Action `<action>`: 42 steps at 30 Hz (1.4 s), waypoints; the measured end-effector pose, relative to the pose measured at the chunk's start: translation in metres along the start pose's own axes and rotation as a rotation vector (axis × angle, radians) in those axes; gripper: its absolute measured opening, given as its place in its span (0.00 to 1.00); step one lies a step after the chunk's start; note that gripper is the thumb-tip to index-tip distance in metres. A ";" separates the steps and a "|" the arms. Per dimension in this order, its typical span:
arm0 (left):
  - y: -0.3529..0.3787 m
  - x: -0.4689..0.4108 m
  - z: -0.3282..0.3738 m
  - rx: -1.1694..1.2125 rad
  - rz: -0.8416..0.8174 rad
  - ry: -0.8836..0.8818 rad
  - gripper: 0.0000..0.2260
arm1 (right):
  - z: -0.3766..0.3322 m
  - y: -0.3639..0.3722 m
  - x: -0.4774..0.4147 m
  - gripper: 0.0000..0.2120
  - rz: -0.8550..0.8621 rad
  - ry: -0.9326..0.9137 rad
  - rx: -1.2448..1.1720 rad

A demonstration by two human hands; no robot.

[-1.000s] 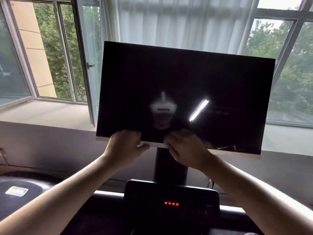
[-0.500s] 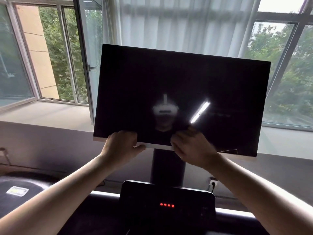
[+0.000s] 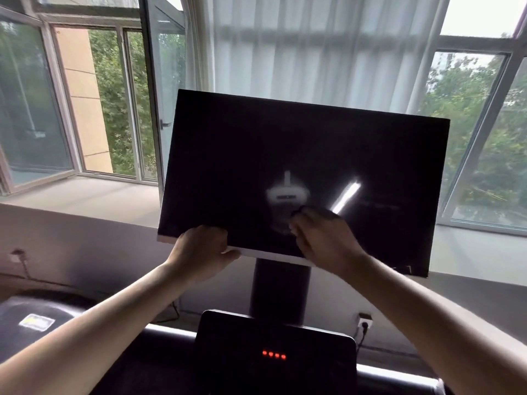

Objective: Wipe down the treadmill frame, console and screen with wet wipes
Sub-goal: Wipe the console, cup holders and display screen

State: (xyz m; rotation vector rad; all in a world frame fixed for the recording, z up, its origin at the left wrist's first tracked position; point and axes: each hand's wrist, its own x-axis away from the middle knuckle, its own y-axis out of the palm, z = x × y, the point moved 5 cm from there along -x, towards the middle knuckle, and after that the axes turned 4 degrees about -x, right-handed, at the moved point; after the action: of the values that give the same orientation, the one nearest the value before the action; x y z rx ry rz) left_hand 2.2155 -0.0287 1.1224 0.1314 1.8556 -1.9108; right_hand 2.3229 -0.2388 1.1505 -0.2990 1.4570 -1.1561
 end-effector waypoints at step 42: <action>-0.133 -0.168 0.067 0.108 0.487 0.393 0.30 | 0.069 -0.072 -0.082 0.05 0.362 0.350 0.025</action>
State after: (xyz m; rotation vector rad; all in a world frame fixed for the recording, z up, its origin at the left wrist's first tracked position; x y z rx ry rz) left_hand 2.3287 -0.0530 1.3144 0.9611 1.7348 -1.7146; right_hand 2.3748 -0.2442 1.2686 0.1910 1.7138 -0.9587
